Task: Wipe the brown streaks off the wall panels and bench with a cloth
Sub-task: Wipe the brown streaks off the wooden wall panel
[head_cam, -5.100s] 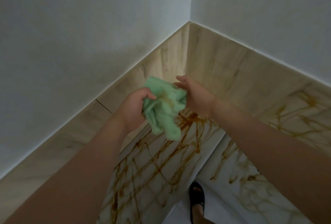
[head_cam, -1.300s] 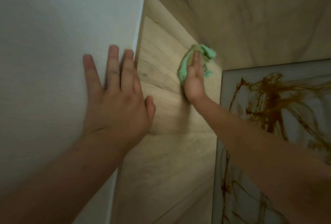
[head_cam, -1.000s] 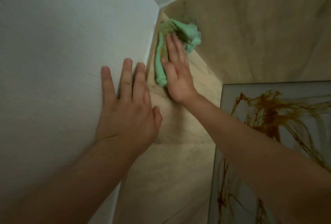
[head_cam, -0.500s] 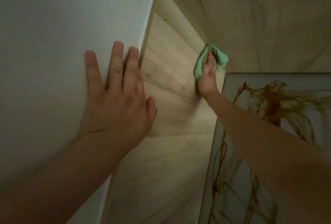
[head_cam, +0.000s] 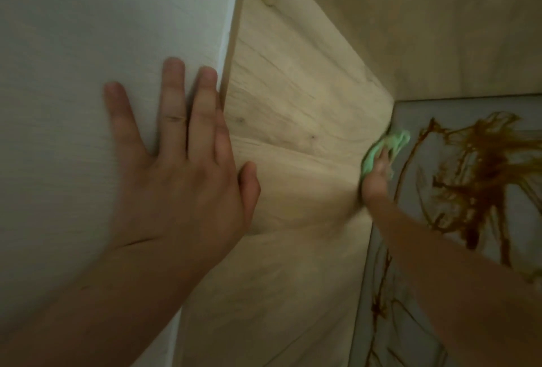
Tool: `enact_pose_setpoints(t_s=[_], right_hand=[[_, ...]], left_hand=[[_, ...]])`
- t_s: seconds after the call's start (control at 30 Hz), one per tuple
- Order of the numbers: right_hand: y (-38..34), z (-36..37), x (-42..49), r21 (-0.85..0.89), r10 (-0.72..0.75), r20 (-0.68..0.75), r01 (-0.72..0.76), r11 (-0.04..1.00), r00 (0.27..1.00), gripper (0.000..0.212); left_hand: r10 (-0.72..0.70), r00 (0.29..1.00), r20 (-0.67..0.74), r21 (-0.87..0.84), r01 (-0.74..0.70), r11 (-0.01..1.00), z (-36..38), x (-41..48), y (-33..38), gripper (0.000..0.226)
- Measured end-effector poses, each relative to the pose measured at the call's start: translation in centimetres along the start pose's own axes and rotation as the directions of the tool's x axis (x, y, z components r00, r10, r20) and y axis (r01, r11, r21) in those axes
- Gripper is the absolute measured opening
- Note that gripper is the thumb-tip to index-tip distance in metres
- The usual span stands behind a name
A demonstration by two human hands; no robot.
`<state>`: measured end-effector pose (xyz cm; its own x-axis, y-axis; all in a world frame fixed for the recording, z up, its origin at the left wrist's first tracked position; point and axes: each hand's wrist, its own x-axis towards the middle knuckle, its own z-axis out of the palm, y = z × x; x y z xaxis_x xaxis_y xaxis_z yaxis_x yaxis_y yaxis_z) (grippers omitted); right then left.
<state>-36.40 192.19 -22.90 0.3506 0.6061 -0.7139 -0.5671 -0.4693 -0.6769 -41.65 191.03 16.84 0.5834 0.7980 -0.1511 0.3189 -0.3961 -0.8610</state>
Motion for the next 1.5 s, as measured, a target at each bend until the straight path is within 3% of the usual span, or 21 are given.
enact_pose_setpoints(t_s=[0.1,0.2,0.33,0.47,0.53,0.57,0.6,0.67,0.7,0.73,0.77,0.83,0.9,0.97,1.03,1.13,1.17,1.2,1.3,1.4,1.5], right_hand=[[4.0,-0.4,-5.8,-0.093,0.060,0.071,-0.054,0.994,0.996,0.052],[1.4,0.6,-6.2,-0.036,0.139,0.068,-0.137,0.990,0.988,0.056],[-9.0,2.4,-3.6,0.046,0.027,-0.060,-0.024,0.999,0.998,0.055],[-20.0,3.9,-4.8,0.061,-0.199,0.033,0.197,0.979,0.980,0.055],[-24.5,4.9,-8.0,0.145,-0.184,0.064,0.174,0.974,0.981,0.057],[-26.1,5.3,-10.3,0.093,-0.247,0.102,0.237,0.967,0.964,0.059],[-27.0,5.8,-12.6,0.034,-0.391,0.131,0.390,0.920,0.911,0.060],[-27.2,6.1,-15.9,-0.022,-0.689,0.212,0.708,0.706,0.693,0.062],[-26.7,6.0,-16.2,-0.037,-0.776,0.232,0.802,0.596,0.587,0.062],[-26.2,5.8,-15.6,-0.055,-0.810,0.236,0.840,0.540,0.536,0.060],[-25.7,5.5,-14.6,-0.045,-0.800,0.235,0.829,0.558,0.551,0.058],[-23.6,4.7,-12.3,-0.055,-0.656,0.225,0.682,0.730,0.720,0.055],[-20.3,3.5,-10.7,-0.228,-0.400,0.267,0.461,0.858,0.877,0.055],[-16.7,2.2,-10.3,-0.347,-0.193,0.304,0.297,0.890,0.933,0.055],[-14.4,1.9,-11.6,-0.315,-0.019,0.310,0.121,0.941,0.951,0.064],[-13.9,2.6,-14.6,-0.091,0.250,0.307,-0.234,0.968,0.918,0.111],[-14.1,2.8,-15.4,-0.028,0.253,0.337,-0.259,0.965,0.907,0.122],[-14.7,2.9,-16.3,-0.031,0.221,0.360,-0.225,0.974,0.906,0.120],[-16.9,1.4,-18.6,-0.105,0.116,0.378,-0.082,0.991,0.919,0.075],[-18.4,-2.5,-18.2,0.002,0.218,0.342,-0.233,0.972,0.914,0.044],[-21.8,-7.4,-18.4,0.174,0.301,0.404,-0.396,0.902,0.864,0.041]], left_hand=[[0.002,1.000,0.005,-0.009,-0.002,1.000,-0.3,0.0,0.0,0.081],[0.012,1.000,0.003,-0.010,-0.012,1.000,-0.4,0.0,-0.2,0.082],[0.007,1.000,-0.019,-0.031,-0.008,0.999,-0.4,0.0,-0.5,0.082],[0.008,1.000,-0.030,-0.051,-0.010,0.999,-0.4,-0.1,-0.5,0.080],[0.015,1.000,-0.019,-0.054,-0.016,0.998,-0.4,-0.1,-0.4,0.079],[0.014,1.000,-0.019,-0.059,-0.015,0.998,-0.4,-0.1,-0.4,0.079],[0.009,1.000,-0.024,-0.072,-0.011,0.997,-0.3,0.0,-0.5,0.079],[0.002,0.999,-0.035,-0.091,-0.005,0.996,-0.4,0.0,-0.6,0.078],[0.004,0.999,-0.034,-0.090,-0.007,0.996,-0.4,-0.1,-0.7,0.077],[0.005,1.000,-0.029,-0.084,-0.007,0.996,-0.5,-0.1,-0.7,0.077],[0.001,1.000,-0.023,-0.074,-0.003,0.997,-0.5,-0.1,-0.7,0.077],[-0.005,1.000,-0.021,-0.062,0.004,0.998,-0.4,-0.2,-0.7,0.077],[-0.008,1.000,-0.018,-0.076,0.007,0.997,-0.4,-0.2,-0.8,0.076],[-0.008,1.000,-0.015,-0.081,0.007,0.997,-0.4,-0.2,-0.8,0.076],[-0.003,1.000,0.001,-0.055,0.003,0.998,-0.4,-0.2,-0.7,0.075],[0.001,1.000,0.002,-0.037,-0.001,0.999,-0.2,-0.5,-0.7,0.076],[0.001,1.000,0.008,-0.036,-0.001,0.999,-0.1,-0.5,-0.7,0.077],[0.000,1.000,0.011,-0.026,0.001,1.000,-0.1,-0.4,-0.7,0.078],[0.010,1.000,0.001,-0.014,-0.010,1.000,0.0,-0.4,-0.7,0.078],[0.030,1.000,0.008,-0.014,-0.030,0.999,0.1,-0.4,-0.5,0.076],[0.029,1.000,0.009,-0.043,-0.028,0.999,-0.2,-1.0,-0.7,0.075]])
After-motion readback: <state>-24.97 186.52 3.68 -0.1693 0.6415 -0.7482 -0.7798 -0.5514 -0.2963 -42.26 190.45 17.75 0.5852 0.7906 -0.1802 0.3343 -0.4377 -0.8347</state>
